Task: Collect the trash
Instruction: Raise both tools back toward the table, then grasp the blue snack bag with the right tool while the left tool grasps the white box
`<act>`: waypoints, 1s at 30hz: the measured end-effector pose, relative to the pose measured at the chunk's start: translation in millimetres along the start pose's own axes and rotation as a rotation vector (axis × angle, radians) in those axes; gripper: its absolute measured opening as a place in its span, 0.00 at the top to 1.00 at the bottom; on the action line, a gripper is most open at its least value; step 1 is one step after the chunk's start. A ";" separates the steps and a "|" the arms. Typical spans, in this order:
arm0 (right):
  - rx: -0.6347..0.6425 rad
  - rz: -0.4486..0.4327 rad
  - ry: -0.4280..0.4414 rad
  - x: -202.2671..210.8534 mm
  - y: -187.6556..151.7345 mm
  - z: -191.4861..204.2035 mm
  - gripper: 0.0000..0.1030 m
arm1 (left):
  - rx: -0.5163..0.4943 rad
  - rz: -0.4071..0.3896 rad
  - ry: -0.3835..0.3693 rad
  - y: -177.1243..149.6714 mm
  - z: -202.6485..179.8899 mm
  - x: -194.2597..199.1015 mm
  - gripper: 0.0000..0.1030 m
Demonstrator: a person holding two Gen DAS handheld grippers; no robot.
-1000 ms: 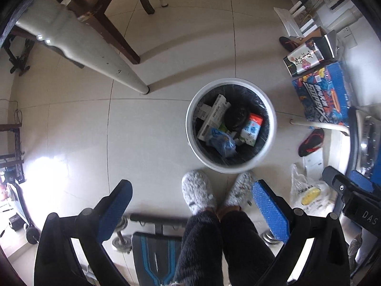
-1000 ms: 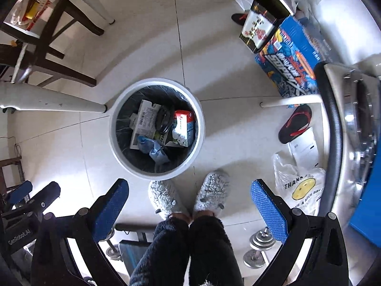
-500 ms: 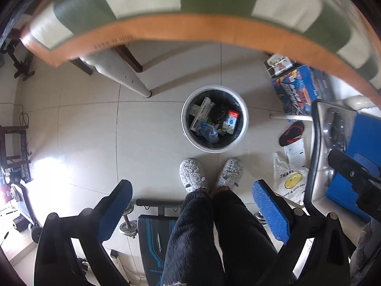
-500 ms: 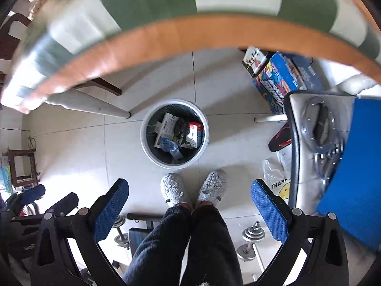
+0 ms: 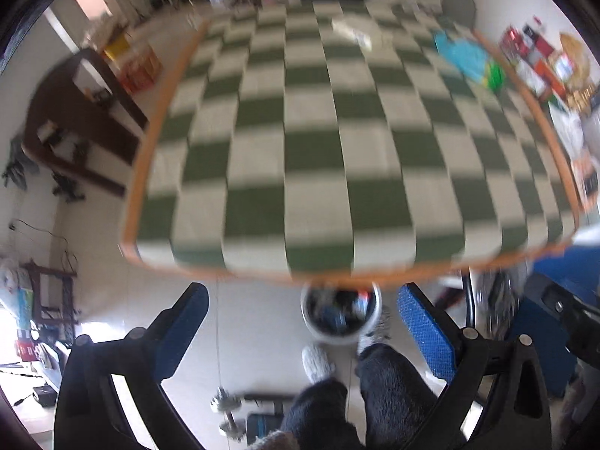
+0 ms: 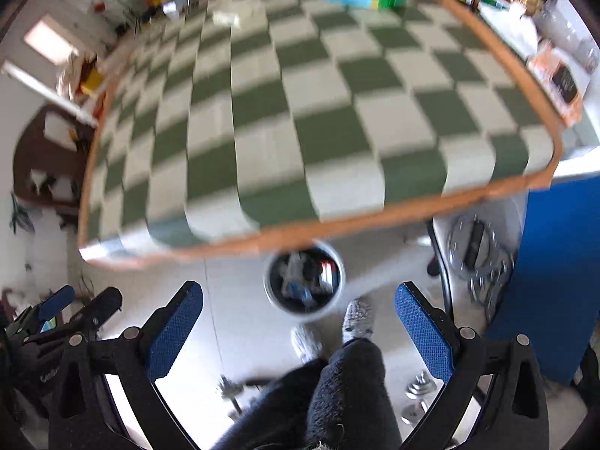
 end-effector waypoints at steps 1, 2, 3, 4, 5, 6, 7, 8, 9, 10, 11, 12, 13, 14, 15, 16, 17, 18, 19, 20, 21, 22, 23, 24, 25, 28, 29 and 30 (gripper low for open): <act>-0.004 -0.016 0.004 8.9 20.0 0.9 0.00 | 0.013 -0.022 0.004 22.6 -0.6 3.3 0.00; -0.009 -0.026 0.004 14.4 35.0 0.9 0.00 | 0.019 -0.033 0.011 38.8 -1.4 5.8 0.00; -0.011 -0.037 0.001 19.9 52.5 0.8 0.00 | 0.026 -0.040 0.023 56.6 -2.8 4.8 0.00; -0.006 -0.042 -0.007 24.4 75.5 -0.6 0.00 | 0.037 -0.045 0.029 75.1 -4.6 3.7 0.00; -0.002 -0.045 -0.017 26.5 93.3 -2.4 0.00 | 0.047 -0.045 0.034 93.0 -6.8 0.7 0.00; 0.002 -0.050 -0.029 29.1 116.2 -6.2 0.00 | 0.064 -0.038 0.044 117.5 -11.1 -5.5 0.00; 0.013 -0.046 -0.038 29.1 136.8 -10.7 0.00 | 0.077 -0.033 0.045 136.9 -15.1 -11.1 0.00; 0.029 -0.036 -0.050 26.1 155.2 -14.0 0.00 | 0.088 -0.029 0.049 155.9 -19.7 -17.0 0.00; 0.049 -0.022 -0.064 23.2 177.7 -18.7 0.00 | 0.099 -0.025 0.068 175.4 -24.8 -23.8 0.00; 0.070 -0.010 -0.078 19.0 203.7 -24.7 0.00 | 0.108 -0.020 0.083 190.6 -29.7 -29.6 0.00; 0.090 0.000 -0.090 13.5 223.9 -29.7 0.00 | 0.118 -0.010 0.093 207.2 -37.4 -36.5 0.00; 0.115 0.015 -0.111 6.5 248.3 -37.5 0.00 | 0.126 0.002 0.101 221.7 -43.9 -43.6 0.00; 0.147 0.037 -0.141 -1.3 278.2 -46.1 0.00 | 0.131 0.016 0.111 239.9 -54.4 -53.7 0.00; 0.166 0.050 -0.158 -6.8 297.6 -51.3 0.00 | 0.131 0.024 0.118 252.7 -62.8 -60.5 0.00; 0.194 0.073 -0.183 -15.4 324.9 -59.4 0.00 | 0.129 0.034 0.133 267.2 -71.9 -69.7 0.00; 0.217 0.092 -0.204 -23.0 348.8 -67.0 0.00 | 0.128 0.045 0.150 282.1 -81.9 -80.5 0.00; 0.237 0.107 -0.217 -31.3 366.6 -72.7 0.00 | 0.128 0.057 0.156 295.4 -92.2 -91.5 0.00; 0.261 0.126 -0.235 -40.4 386.9 -78.6 0.00 | 0.129 0.067 0.160 303.7 -98.5 -98.5 0.00; 0.281 0.144 -0.253 -49.4 402.0 -83.4 0.00 | 0.130 0.081 0.163 313.3 -106.4 -108.4 0.00; 0.319 0.172 -0.274 -62.8 421.5 -88.9 0.00 | 0.127 0.097 0.165 323.0 -115.5 -120.0 0.00; 0.347 0.196 -0.290 -73.0 434.1 -92.7 0.00 | 0.123 0.106 0.167 331.4 -122.0 -126.6 0.00; 0.379 0.227 -0.311 -85.6 447.0 -97.4 0.00 | 0.118 0.117 0.174 339.1 -128.8 -136.5 0.00; 0.416 0.267 -0.331 -101.3 459.7 -102.3 0.00 | 0.114 0.124 0.176 343.5 -134.4 -143.0 0.00; 0.448 0.302 -0.340 -114.5 468.3 -105.5 0.00 | 0.108 0.138 0.179 347.3 -139.2 -150.2 0.00; 0.470 0.332 -0.343 -125.3 473.4 -107.4 0.00 | 0.104 0.150 0.181 352.1 -143.2 -158.8 0.00; 0.526 0.427 -0.353 -158.5 486.0 -116.7 0.00 | 0.104 0.175 0.187 361.6 -149.6 -175.3 0.00; 0.544 0.461 -0.355 -169.1 486.9 -120.1 0.00 | 0.108 0.186 0.186 363.3 -149.9 -180.4 0.00; 0.563 0.479 -0.365 -175.4 488.7 -121.9 0.00 | 0.111 0.195 0.187 364.8 -149.8 -184.8 0.00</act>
Point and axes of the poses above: each gripper's, at about its wrist camera, not at the fingertips, and x roughly against the way its jaws point, z to its left, y to its top, the point moved 10 cm from there along -x, roughly the way its jaws point, and after that the axes turned 9 degrees about y, right-handed, at the moved point
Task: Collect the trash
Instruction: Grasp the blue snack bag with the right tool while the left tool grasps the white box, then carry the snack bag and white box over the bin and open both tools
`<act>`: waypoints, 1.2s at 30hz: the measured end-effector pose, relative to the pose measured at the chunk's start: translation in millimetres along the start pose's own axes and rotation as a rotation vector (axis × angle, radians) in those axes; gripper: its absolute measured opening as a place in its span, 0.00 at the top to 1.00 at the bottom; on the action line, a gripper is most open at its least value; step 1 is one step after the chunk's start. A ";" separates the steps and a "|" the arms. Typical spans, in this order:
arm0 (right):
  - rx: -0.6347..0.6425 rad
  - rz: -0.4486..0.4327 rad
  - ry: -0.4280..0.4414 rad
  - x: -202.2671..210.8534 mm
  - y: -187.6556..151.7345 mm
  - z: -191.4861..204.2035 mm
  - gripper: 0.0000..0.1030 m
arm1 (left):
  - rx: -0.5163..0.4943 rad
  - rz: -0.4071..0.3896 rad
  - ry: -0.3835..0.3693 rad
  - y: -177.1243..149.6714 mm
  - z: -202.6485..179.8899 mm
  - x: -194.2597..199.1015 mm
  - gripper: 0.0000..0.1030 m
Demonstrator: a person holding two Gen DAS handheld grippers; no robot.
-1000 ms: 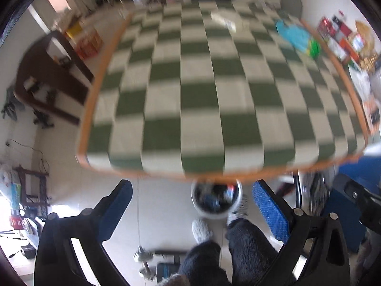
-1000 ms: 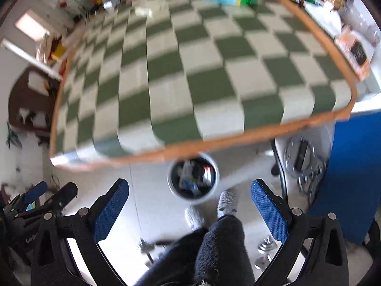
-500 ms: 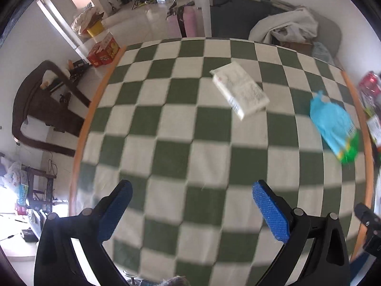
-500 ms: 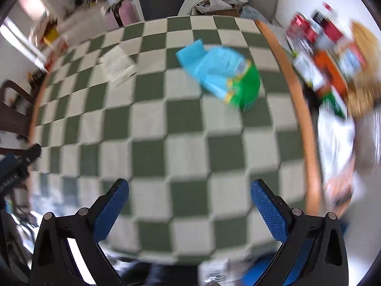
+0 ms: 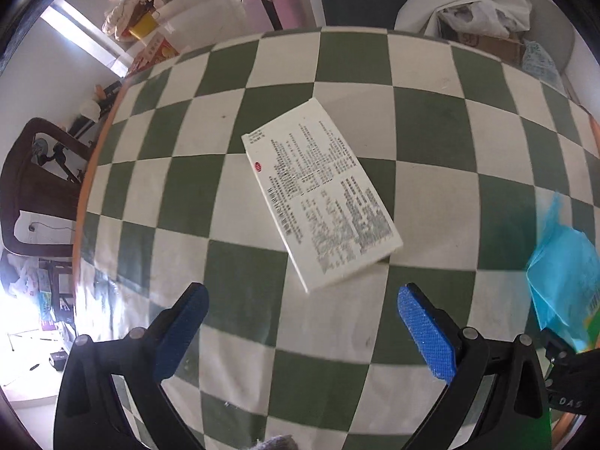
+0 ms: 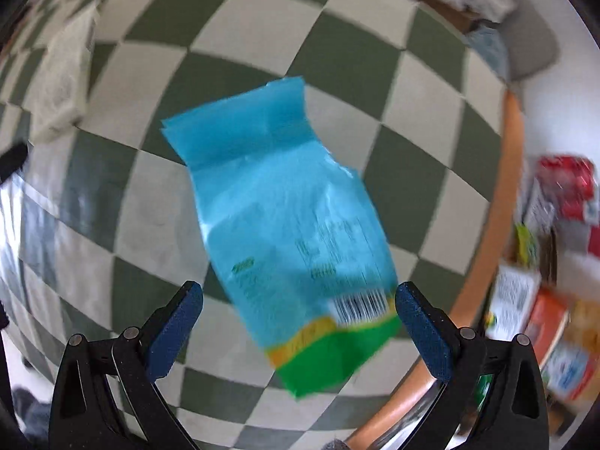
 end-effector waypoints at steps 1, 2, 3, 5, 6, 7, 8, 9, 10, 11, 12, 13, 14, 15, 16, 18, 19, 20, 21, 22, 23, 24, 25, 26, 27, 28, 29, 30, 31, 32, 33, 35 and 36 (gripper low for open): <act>0.018 0.010 -0.018 -4.2 4.0 -2.2 0.00 | 0.003 0.007 0.000 1.6 -1.1 -2.5 0.00; 0.031 0.024 -0.020 -8.5 7.3 -3.0 0.00 | 0.007 0.017 -0.002 3.3 -2.0 -5.7 0.00; 0.037 0.041 -0.013 -12.7 9.2 -3.6 0.00 | 0.012 0.026 -0.002 4.7 -1.1 -8.7 0.00; 0.022 0.064 0.017 -19.1 11.9 -5.0 0.00 | 0.028 0.044 -0.001 8.0 1.2 -14.1 0.00; 0.002 0.069 0.044 -22.1 13.7 -6.0 0.01 | 0.039 0.052 -0.004 11.1 3.4 -17.1 0.00; -0.017 0.063 0.059 -22.9 15.7 -7.3 0.07 | 0.054 0.061 -0.006 14.1 6.8 -19.7 0.00; -0.056 0.050 0.086 -22.7 18.9 -9.7 0.07 | 0.074 0.070 -0.013 17.9 10.7 -22.5 0.00; -0.103 0.029 0.120 -20.6 22.3 -11.7 0.08 | 0.096 0.079 -0.023 21.7 13.4 -25.0 0.00; -0.148 0.008 0.154 -18.3 25.4 -13.6 0.09 | 0.121 0.090 -0.035 25.3 16.7 -28.2 0.00; -0.214 -0.017 0.199 -14.9 28.9 -16.6 0.10 | 0.155 0.108 -0.057 29.3 20.6 -32.5 0.00; -0.281 -0.046 0.241 -11.2 32.1 -20.7 0.10 | 0.174 0.122 -0.073 31.5 22.0 -35.0 0.00; -0.336 -0.070 0.272 -8.2 35.3 -23.7 0.10 | 0.200 0.146 -0.097 35.1 23.8 -40.0 0.00; -0.399 -0.094 0.300 -5.6 38.7 -27.7 0.10 | 0.218 0.164 -0.115 37.8 24.3 -43.3 0.00; -0.459 -0.110 0.319 -4.6 41.6 -32.1 0.10 | 0.235 0.181 -0.131 41.2 25.0 -47.2 0.00; -0.493 -0.115 0.334 -4.9 43.8 -33.9 0.10 | 0.248 0.194 -0.145 44.6 25.2 -50.7 0.00; -0.536 -0.101 0.362 -8.4 47.5 -34.4 0.09 | 0.267 0.207 -0.187 51.9 22.1 -55.0 0.00; -0.535 -0.089 0.365 -9.9 49.4 -33.1 0.07 | 0.273 0.212 -0.210 56.3 19.5 -56.2 0.00; -0.531 -0.089 0.365 -10.2 50.2 -34.3 0.07 | 0.273 0.211 -0.224 59.7 16.8 -55.9 0.00; -0.520 -0.092 0.358 -9.1 51.6 -34.7 0.07 | 0.268 0.208 -0.231 62.1 15.3 -56.1 0.00; -0.506 -0.095 0.346 -7.1 52.7 -35.5 0.06 | 0.251 0.205 -0.230 65.2 12.3 -56.5 0.01; -0.499 -0.097 0.338 -5.5 54.1 -34.6 0.05 | 0.236 0.205 -0.222 65.9 10.6 -57.2 0.04; -0.492 -0.099 0.334 -4.0 54.9 -34.3 0.05 | 0.210 0.208 -0.208 66.4 8.0 -58.2 0.08; -0.487 -0.100 0.333 -0.6 55.8 -28.5 0.04 | 0.178 0.203 -0.198 65.7 4.3 -59.6 0.17; -0.485 -0.101 0.332 0.8 55.5 -27.3 0.04 | 0.151 0.200 -0.191 64.4 0.8 -60.2 0.24; -0.484 -0.101 0.332 1.4 55.1 -27.3 0.04 | 0.126 0.174 -0.187 64.6 -1.3 -57.4 0.26; -0.481 -0.100 0.331 1.9 53.9 -27.4 0.04 | 0.097 0.161 -0.186 62.8 -4.3 -54.4 0.26; -0.475 -0.098 0.325 2.0 53.1 -27.4 0.04 | 0.062 0.152 -0.185 58.7 -8.3 -51.0 0.26; -0.472 -0.096 0.320 1.2 51.7 -26.9 0.04 | 0.020 0.136 -0.193 53.5 -12.2 -47.1 0.27; -0.465 -0.093 0.314 -0.3 48.9 -25.0 0.04 | -0.037 0.109 -0.187 45.0 -16.4 -41.6 0.27; -0.461 -0.094 0.313 0.6 44.1 -18.0 0.04 | -0.103 0.087 -0.179 32.7 -20.7 -36.6 0.27; -0.459 -0.100 0.316 0.9 41.6 -15.4 0.04 | -0.157 0.079 -0.177 18.5 -23.2 -34.1 0.27; -0.459 -0.120 0.302 1.6 36.6 -15.9 0.09 | -0.202 0.074 -0.177 -5.4 -22.6 -31.5 0.26; -0.457 -0.138 0.291 2.6 33.2 -15.5 0.15 | -0.207 0.079 -0.183 -17.2 -19.8 -30.3 0.26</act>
Point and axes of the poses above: each gripper's, at about its wrist camera, not at the fingertips, and x roughly against the way its jaws point, z to its left, y to its top, the point moved 10 cm from there along -x, roughly the way its jaws point, and after that the axes turned 9 degrees about y, right-handed, at the moved point
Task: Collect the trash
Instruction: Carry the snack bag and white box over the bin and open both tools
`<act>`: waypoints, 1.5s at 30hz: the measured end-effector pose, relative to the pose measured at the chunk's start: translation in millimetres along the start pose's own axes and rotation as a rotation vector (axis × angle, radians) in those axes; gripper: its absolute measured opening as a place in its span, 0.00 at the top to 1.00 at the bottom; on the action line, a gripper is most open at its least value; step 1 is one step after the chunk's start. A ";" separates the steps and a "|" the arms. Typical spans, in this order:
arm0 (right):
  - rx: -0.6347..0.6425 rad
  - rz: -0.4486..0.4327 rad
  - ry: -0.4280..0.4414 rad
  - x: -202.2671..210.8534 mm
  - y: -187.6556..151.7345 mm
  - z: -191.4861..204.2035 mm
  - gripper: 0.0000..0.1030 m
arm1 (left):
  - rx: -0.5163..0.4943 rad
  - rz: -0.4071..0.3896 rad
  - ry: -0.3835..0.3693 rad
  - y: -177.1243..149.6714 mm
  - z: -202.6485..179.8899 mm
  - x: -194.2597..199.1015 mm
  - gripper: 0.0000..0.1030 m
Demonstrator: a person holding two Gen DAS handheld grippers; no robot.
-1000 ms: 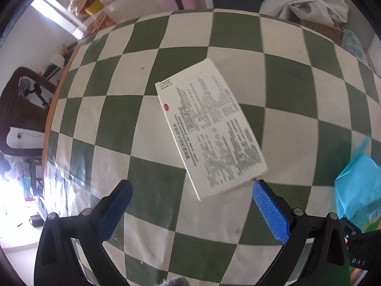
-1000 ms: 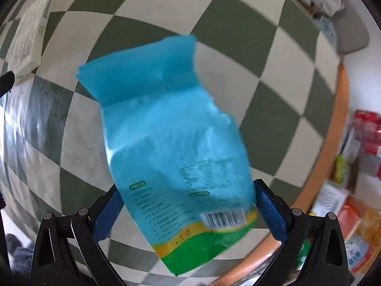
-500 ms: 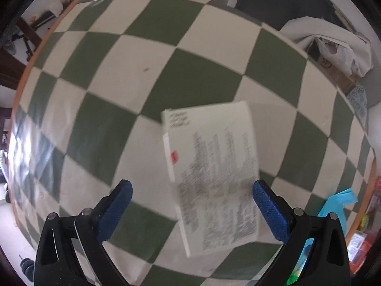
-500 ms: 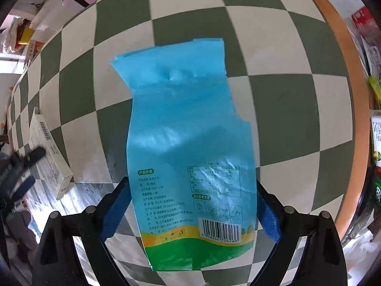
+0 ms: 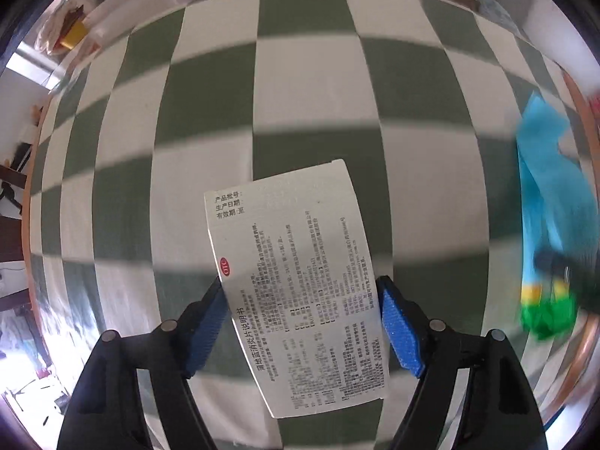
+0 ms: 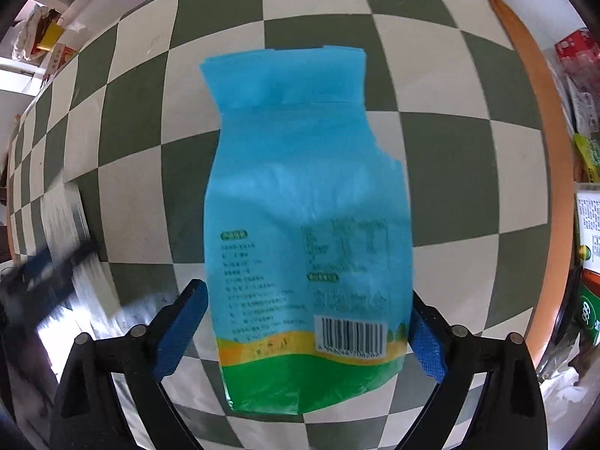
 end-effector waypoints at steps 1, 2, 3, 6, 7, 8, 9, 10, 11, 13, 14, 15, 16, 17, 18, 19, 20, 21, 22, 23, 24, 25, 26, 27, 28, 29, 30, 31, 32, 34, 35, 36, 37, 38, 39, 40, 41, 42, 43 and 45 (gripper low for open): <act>0.003 -0.007 -0.007 -0.9 -6.4 0.9 0.18 | 0.009 0.012 -0.013 -8.6 0.8 -0.5 0.26; 0.002 -0.013 -0.008 -0.9 -11.2 -0.1 0.18 | 0.028 0.024 -0.029 -14.8 2.3 -1.2 0.25; 0.003 -0.017 -0.007 -0.4 -17.1 -1.7 0.19 | 0.044 0.027 -0.037 -18.6 4.0 -1.0 0.25; 0.010 -0.010 -0.004 0.3 -29.8 -1.5 0.19 | 0.058 0.018 -0.032 -21.6 7.1 1.2 0.24; 0.010 -0.004 -0.001 -0.1 -36.7 -1.3 0.19 | 0.062 0.020 -0.032 -21.4 7.5 2.0 0.24; 0.010 0.002 -0.002 -0.2 -37.8 -0.7 0.19 | 0.063 0.023 -0.032 -20.4 8.2 2.4 0.24; 0.008 0.012 0.000 -0.7 -41.0 -0.5 0.18 | 0.065 0.025 -0.033 -21.2 8.7 3.2 0.24; 0.003 0.024 0.002 -0.2 -39.7 -0.9 0.17 | 0.070 0.025 -0.036 -19.9 7.4 4.0 0.26; -0.011 0.040 0.009 -1.3 -42.2 -1.0 0.17 | 0.074 0.025 -0.038 -16.7 8.8 3.5 0.26; -0.025 0.056 0.028 -2.9 -38.0 -0.4 0.17 | 0.053 0.013 -0.039 -19.8 8.8 7.2 0.27; -0.029 0.061 0.033 -4.0 -38.4 -0.6 0.17 | 0.036 0.006 -0.035 -16.3 13.7 2.2 0.27; -0.022 0.059 0.034 -3.9 -38.8 -0.5 0.17 | 0.015 -0.005 -0.025 -17.9 11.1 2.9 0.27; -0.013 0.052 0.028 -2.7 -38.9 -0.3 0.17 | -0.009 -0.014 -0.019 -19.4 8.3 3.6 0.27; -0.006 0.043 0.021 -2.1 -36.9 -0.3 0.19 | -0.018 -0.018 -0.018 -20.8 6.3 3.8 0.27; 0.003 0.031 0.012 -0.5 -37.7 -0.5 0.19 | -0.014 -0.016 -0.025 -21.2 6.2 3.7 0.27; 0.006 0.022 0.006 1.3 -39.0 -4.4 0.20 | -0.004 -0.013 -0.034 -21.3 6.6 3.0 0.26; 0.009 0.012 0.001 2.5 -41.3 -4.9 0.20 | 0.009 -0.008 -0.043 -20.6 7.5 2.7 0.26; 0.011 0.010 -0.006 2.7 -42.3 -4.9 0.20 | 0.010 -0.004 -0.041 -20.3 7.9 2.2 0.25; 0.010 0.013 -0.005 2.7 -42.2 -4.1 0.20 | 0.006 -0.003 -0.032 -19.7 6.9 2.2 0.24; 0.007 0.018 -0.006 0.3 -43.2 -2.4 0.19 | 0.014 0.001 -0.034 -18.9 7.0 2.2 0.24; 0.001 0.020 -0.005 0.1 -42.9 -1.1 0.19 | 0.018 0.002 -0.037 -18.7 7.2 2.2 0.24; -0.009 0.020 -0.004 -1.2 -46.1 5.5 0.17 | 0.022 0.002 -0.036 -18.0 6.4 2.4 0.24; -0.016 0.021 -0.004 -2.8 -45.8 3.8 0.17 | 0.026 0.003 -0.037 -18.3 7.9 1.7 0.24; -0.023 0.022 -0.008 -2.8 -45.2 4.1 0.16 | 0.031 0.004 -0.039 -19.9 10.3 0.9 0.25; -0.026 0.021 -0.010 -3.1 -33.3 1.2 0.16 | 0.040 0.002 -0.042 -19.0 10.6 1.3 0.25; -0.027 0.017 -0.016 -2.6 -31.1 1.7 0.16 | 0.045 0.001 -0.044 -19.7 16.3 0.4 0.27; -0.024 0.014 -0.024 -5.8 -28.0 5.4 0.16 | 0.052 0.000 -0.042 -19.1 17.3 0.9 0.27; -0.021 0.009 -0.030 -6.6 -26.6 7.1 0.16 | 0.063 -0.001 -0.045 -18.6 18.7 1.4 0.28; -0.019 -0.002 -0.033 -5.9 -26.3 8.2 0.17 | 0.073 -0.002 -0.047 -22.7 25.6 -0.4 0.29; -0.011 -0.019 -0.040 -8.2 -30.5 18.4 0.20 | 0.083 -0.007 -0.044 -23.4 30.8 0.4 0.29; -0.002 -0.041 -0.035 -5.4 -30.5 20.4 0.22 | 0.083 -0.014 -0.038 -22.4 34.1 2.1 0.29; -0.002 -0.049 -0.026 -5.0 -35.9 23.8 0.22 | 0.080 -0.024 -0.028 -22.9 36.5 4.4 0.29; -0.005 -0.052 -0.024 -6.1 -43.6 20.9 0.23 | 0.074 -0.037 -0.022 -24.0 38.3 8.2 0.29; -0.009 -0.057 -0.021 -5.8 -47.0 20.2 0.23 | 0.070 -0.046 -0.019 -25.3 40.4 11.7 0.29; -0.010 -0.063 -0.017 -5.7 -55.8 21.3 0.24 | 0.067 -0.053 -0.017 -26.9 41.6 14.1 0.29; -0.012 -0.071 -0.013 -5.9 -71.4 22.8 0.24 | 0.063 -0.063 -0.013 -28.8 42.8 18.0 0.29; -0.012 -0.077 -0.011 -5.8 -74.4 21.5 0.24 | 0.061 -0.071 -0.010 -31.3 43.8 21.2 0.29; -0.010 -0.093 -0.009 -3.6 -77.1 22.6 0.24 | 0.059 -0.081 -0.007 -34.5 46.0 25.0 0.29; -0.011 -0.104 -0.001 -0.7 -82.5 25.8 0.24 | 0.059 -0.089 -0.009 -39.0 47.7 29.3 0.29; -0.007 -0.120 0.009 3.6 -91.3 29.8 0.24 | 0.065 -0.103 -0.012 -47.7 52.8 37.6 0.29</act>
Point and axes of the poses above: each gripper's, at about its wrist camera, not at the fingertips, and x roughly against the way its jaws point, z to its left, y to its top, the point moved 10 cm from there along -x, roughly the way its jaws point, and after that the axes turned 9 degrees about y, right-handed, at the moved point
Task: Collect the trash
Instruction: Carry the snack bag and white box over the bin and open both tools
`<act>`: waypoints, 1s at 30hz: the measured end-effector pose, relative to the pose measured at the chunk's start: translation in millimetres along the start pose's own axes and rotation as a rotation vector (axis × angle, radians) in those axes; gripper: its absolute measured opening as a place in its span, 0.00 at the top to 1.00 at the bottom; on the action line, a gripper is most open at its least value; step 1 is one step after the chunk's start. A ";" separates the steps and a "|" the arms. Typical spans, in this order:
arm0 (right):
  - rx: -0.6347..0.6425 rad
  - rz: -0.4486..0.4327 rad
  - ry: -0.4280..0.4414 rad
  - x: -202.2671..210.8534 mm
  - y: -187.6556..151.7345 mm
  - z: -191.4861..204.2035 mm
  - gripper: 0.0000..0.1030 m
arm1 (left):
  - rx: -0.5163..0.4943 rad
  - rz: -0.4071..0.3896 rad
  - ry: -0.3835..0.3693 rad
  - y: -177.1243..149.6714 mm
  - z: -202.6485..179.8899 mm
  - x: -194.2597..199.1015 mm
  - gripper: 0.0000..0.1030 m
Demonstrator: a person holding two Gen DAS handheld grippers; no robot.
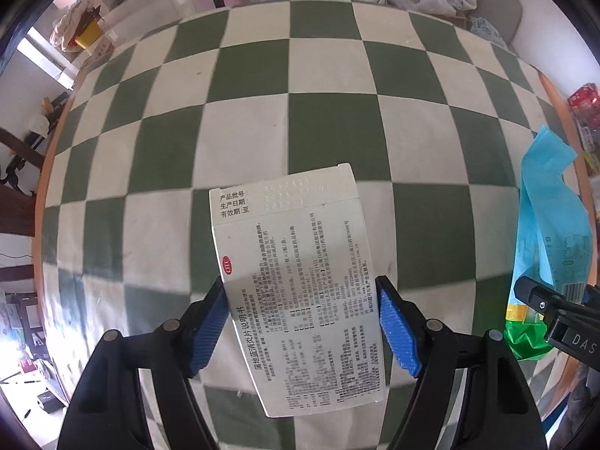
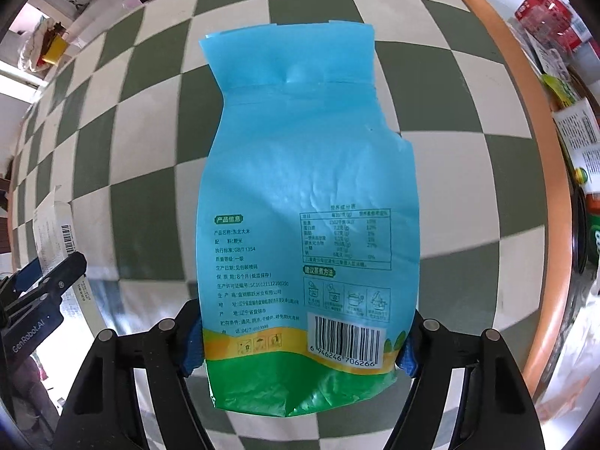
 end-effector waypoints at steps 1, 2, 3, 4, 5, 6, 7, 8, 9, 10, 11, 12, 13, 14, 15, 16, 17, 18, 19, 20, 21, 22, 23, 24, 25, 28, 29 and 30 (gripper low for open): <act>0.004 -0.009 0.008 3.4 -4.8 2.7 0.25 | -0.001 -0.011 0.001 -6.6 4.4 6.0 0.29; 0.007 -0.019 0.011 7.4 -9.8 6.4 0.25 | -0.001 -0.019 -0.001 -13.1 7.6 10.9 0.29; 0.012 -0.031 0.014 11.5 -16.6 10.7 0.25 | 0.000 -0.027 -0.004 -20.1 11.2 17.1 0.29; 0.021 -0.044 0.018 17.6 -27.6 17.8 0.25 | -0.001 -0.040 -0.008 -32.0 17.9 24.2 0.29; 0.024 -0.052 0.024 22.4 -36.6 22.3 0.25 | -0.004 -0.051 -0.009 -41.4 22.5 30.5 0.29; 0.026 -0.061 0.029 25.4 -45.8 26.3 0.25 | -0.006 -0.060 -0.011 -52.8 24.7 31.9 0.29; 0.031 -0.073 0.035 31.4 -59.5 33.6 0.25 | -0.008 -0.073 -0.017 -65.2 29.8 38.7 0.29; 0.036 -0.084 0.038 36.3 -70.8 37.8 0.25 | -0.011 -0.084 -0.023 -77.0 33.6 43.1 0.29; 0.038 -0.096 0.043 40.3 -83.4 42.9 0.25 | -0.013 -0.096 -0.029 -88.8 37.7 47.1 0.29; 0.040 -0.110 0.051 44.0 -99.3 48.5 0.25 | -0.015 -0.110 -0.035 -104.0 44.2 53.0 0.29; 0.042 -0.121 0.057 48.8 -111.4 51.6 0.25 | -0.018 -0.120 -0.042 -119.3 50.6 56.1 0.29; 0.043 -0.134 0.060 55.4 -124.4 57.1 0.25 | -0.023 -0.126 -0.046 -130.4 52.9 57.6 0.29; 0.041 -0.151 0.066 64.4 -139.0 63.0 0.26 | -0.028 -0.133 -0.054 -144.5 54.2 61.6 0.29; 0.036 -0.161 0.072 66.9 -151.5 67.4 0.26 | -0.035 -0.140 -0.064 -164.3 60.0 65.6 0.29; 0.026 -0.175 0.076 71.7 -174.4 72.5 0.26 | -0.040 -0.143 -0.066 -173.0 56.7 69.2 0.29; 0.020 -0.183 0.079 68.3 -189.3 73.0 0.26 | -0.044 -0.143 -0.072 -192.5 61.0 72.5 0.29; 0.011 -0.193 0.087 71.2 -212.3 76.0 0.26 | -0.045 -0.138 -0.083 -212.9 65.3 75.5 0.29; 0.001 -0.196 0.091 72.1 -233.8 79.0 0.26 | -0.047 -0.134 -0.093 -224.9 66.7 77.4 0.29; -0.010 -0.194 0.093 71.5 -252.7 80.9 0.26 | -0.051 -0.127 -0.107 -244.1 70.6 79.4 0.29; -0.021 -0.189 0.098 71.6 -278.1 81.7 0.26 | -0.057 -0.122 -0.119 -258.9 72.9 80.8 0.29; -0.031 -0.182 0.101 71.4 -305.2 82.5 0.26 | -0.068 -0.117 -0.129 -274.8 75.0 82.4 0.29; -0.039 -0.175 0.103 71.3 -324.5 82.4 0.26 | -0.076 -0.112 -0.141 -295.4 78.3 84.6 0.29; -0.050 -0.164 0.106 69.3 -350.4 83.1 0.26 | -0.080 -0.106 -0.150 -311.2 80.7 85.7 0.29; -0.059 -0.151 0.111 66.6 -372.4 82.4 0.26 | -0.082 -0.099 -0.156 -322.3 81.9 85.8 0.29; -0.068 -0.135 0.118 63.3 -393.1 81.8 0.27 | -0.085 -0.086 -0.165 -338.2 84.1 85.2 0.29; -0.100 -0.073 0.136 45.7 -460.9 78.7 0.27 | -0.091 -0.033 -0.188 -386.7 89.2 75.9 0.29; -0.106 -0.059 0.140 41.8 -480.3 77.7 0.27 | -0.090 -0.011 -0.192 -403.1 90.8 69.8 0.29; -0.111 -0.039 0.144 34.4 -499.0 76.3 0.27 | -0.086 0.008 -0.196 -416.7 92.2 63.1 0.29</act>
Point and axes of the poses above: each gripper's, at about its wrist camera, not at the fingertips, and x roughly against the way its jaws point, z to its left, y to its top, the point moved 10 cm from there along -x, roughly the way its jaws point, and after that the axes turned 9 degrees about y, right-handed, at the moved point
